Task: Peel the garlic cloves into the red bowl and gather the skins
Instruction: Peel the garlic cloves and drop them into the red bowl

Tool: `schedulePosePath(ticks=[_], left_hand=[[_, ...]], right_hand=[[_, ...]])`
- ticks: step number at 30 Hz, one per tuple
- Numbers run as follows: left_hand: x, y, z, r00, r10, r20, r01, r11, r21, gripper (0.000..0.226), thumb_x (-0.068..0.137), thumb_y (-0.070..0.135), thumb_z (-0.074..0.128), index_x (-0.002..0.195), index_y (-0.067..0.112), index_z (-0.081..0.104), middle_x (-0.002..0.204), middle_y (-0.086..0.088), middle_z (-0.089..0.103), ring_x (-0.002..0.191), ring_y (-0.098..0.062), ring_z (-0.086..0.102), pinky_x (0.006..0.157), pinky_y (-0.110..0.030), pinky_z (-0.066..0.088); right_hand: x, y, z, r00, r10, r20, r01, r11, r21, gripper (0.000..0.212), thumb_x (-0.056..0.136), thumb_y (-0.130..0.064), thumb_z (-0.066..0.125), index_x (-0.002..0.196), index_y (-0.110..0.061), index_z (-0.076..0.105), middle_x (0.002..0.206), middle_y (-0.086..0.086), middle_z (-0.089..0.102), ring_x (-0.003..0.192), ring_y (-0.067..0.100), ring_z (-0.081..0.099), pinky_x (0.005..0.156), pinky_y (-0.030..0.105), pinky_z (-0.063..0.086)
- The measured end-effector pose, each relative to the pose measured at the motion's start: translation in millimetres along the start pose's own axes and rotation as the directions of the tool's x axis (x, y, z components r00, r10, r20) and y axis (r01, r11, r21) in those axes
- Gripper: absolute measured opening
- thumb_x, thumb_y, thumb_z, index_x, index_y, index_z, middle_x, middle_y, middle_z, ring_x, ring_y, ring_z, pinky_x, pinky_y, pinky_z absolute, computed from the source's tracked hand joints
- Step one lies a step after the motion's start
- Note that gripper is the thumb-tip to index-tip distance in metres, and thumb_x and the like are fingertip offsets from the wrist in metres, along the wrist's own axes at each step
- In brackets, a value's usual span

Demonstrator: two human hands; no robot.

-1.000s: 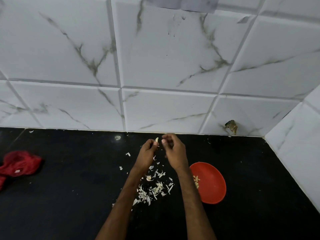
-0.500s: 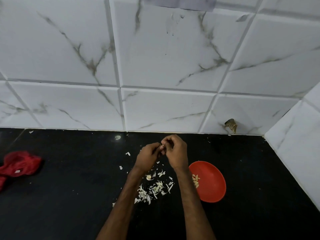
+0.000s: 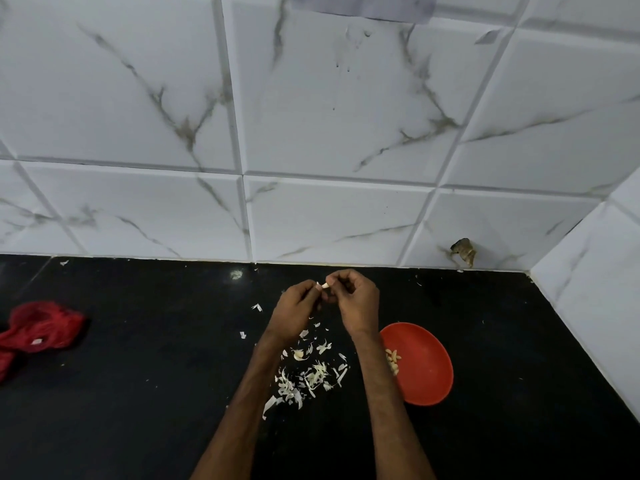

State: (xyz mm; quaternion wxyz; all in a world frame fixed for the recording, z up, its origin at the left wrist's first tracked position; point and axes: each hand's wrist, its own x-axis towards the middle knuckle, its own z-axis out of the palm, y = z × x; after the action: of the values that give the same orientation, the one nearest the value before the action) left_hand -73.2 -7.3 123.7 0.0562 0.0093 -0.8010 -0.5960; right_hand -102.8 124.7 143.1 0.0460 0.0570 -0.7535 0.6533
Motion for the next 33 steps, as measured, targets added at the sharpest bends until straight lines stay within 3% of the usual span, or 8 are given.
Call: schedulePosePath(ticks=[6,9,13,16,20,24,27,33], left_hand=[[-2.2,0.1,6.6,0.998,-0.028,-0.064,0.024,0.998,-0.056,0.03,0.105,0.026,0.046,0.085,0.01,0.062,0.074,-0.007,0.064,0.069,-0.027,0.059,0.069,-0.046,0.053],[-6.5,16.4,15.3,0.98,-0.169,-0.104,0.119,0.921,-0.371,0.035,0.106,0.016,0.043,0.079,0.001,0.06,0.067,-0.002,0.053,0.064,-0.01,0.05,0.06,-0.023,0.047],[-8.7,29.8,16.4,0.94,-0.335,-0.059,0.242,0.781,-0.576,0.032,0.104,0.021,0.043,0.08,0.007,0.06,0.054,0.006,0.044,0.051,-0.005,0.039,0.045,-0.018,0.031],[-7.3,33.0,9.4,0.936,-0.352,-0.007,0.288,0.776,-0.561,0.028,0.104,0.023,0.044,0.084,0.007,0.056,0.054,0.005,0.034,0.045,-0.005,0.03,0.038,-0.018,0.024],[-7.6,27.8,5.8,0.967,-0.254,-0.037,0.204,0.85,-0.486,0.039,0.106,0.02,0.043,0.069,0.011,0.052,0.053,0.008,0.035,0.047,-0.003,0.032,0.044,-0.014,0.031],[-5.0,17.8,2.3,0.997,-0.063,-0.035,0.052,0.964,-0.262,0.042,0.107,0.025,0.044,0.067,0.014,0.049,0.058,0.007,0.041,0.056,-0.008,0.035,0.055,-0.025,0.033],[-3.4,10.2,2.8,0.999,0.036,-0.029,-0.039,0.991,-0.124,0.038,0.104,0.027,0.046,0.072,0.008,0.054,0.061,0.005,0.048,0.059,-0.011,0.042,0.059,-0.033,0.037],[-1.2,2.6,1.0,0.997,0.045,-0.056,-0.037,0.99,0.136,0.029,0.098,0.047,0.043,0.076,0.032,0.052,0.064,0.01,0.055,0.058,-0.007,0.048,0.06,-0.041,0.045]], right_hand=[[-4.3,-0.1,9.1,1.0,-0.013,0.012,0.014,0.992,-0.122,0.006,0.094,-0.009,0.068,0.089,-0.012,0.07,0.077,-0.002,0.07,0.071,0.012,0.07,0.07,0.04,0.062],[-5.2,-3.8,14.6,0.999,-0.043,-0.005,0.042,0.993,-0.113,0.006,0.093,-0.008,0.067,0.088,-0.009,0.07,0.076,-0.003,0.07,0.07,0.007,0.068,0.068,0.032,0.059],[-9.4,-7.7,16.7,0.986,-0.164,0.038,0.168,0.98,-0.11,0.006,0.092,-0.004,0.066,0.089,-0.008,0.068,0.081,-0.003,0.069,0.075,0.01,0.068,0.069,0.022,0.056],[-11.1,-5.2,15.0,0.976,-0.209,0.057,0.214,0.971,-0.105,0.008,0.092,-0.001,0.065,0.089,-0.008,0.066,0.081,-0.003,0.068,0.076,0.011,0.067,0.069,0.021,0.055],[-13.2,3.3,18.9,0.976,-0.198,0.089,0.214,0.95,-0.229,0.007,0.099,-0.009,0.058,0.093,-0.013,0.06,0.083,-0.002,0.064,0.075,0.008,0.063,0.066,0.021,0.051],[-14.7,0.0,20.3,0.985,-0.157,0.074,0.173,0.914,-0.366,0.021,0.106,-0.017,0.043,0.086,-0.017,0.05,0.074,-0.005,0.054,0.063,0.006,0.052,0.054,0.018,0.04],[-11.8,-0.6,17.0,0.991,-0.126,0.033,0.128,0.882,-0.453,0.025,0.106,-0.023,0.042,0.083,-0.017,0.051,0.07,-0.004,0.055,0.06,0.008,0.053,0.054,0.029,0.044],[-8.9,-2.8,11.5,0.993,-0.119,-0.004,0.104,0.882,-0.46,0.023,0.102,-0.033,0.053,0.084,-0.02,0.056,0.072,-0.007,0.06,0.065,0.007,0.059,0.059,0.027,0.047]])
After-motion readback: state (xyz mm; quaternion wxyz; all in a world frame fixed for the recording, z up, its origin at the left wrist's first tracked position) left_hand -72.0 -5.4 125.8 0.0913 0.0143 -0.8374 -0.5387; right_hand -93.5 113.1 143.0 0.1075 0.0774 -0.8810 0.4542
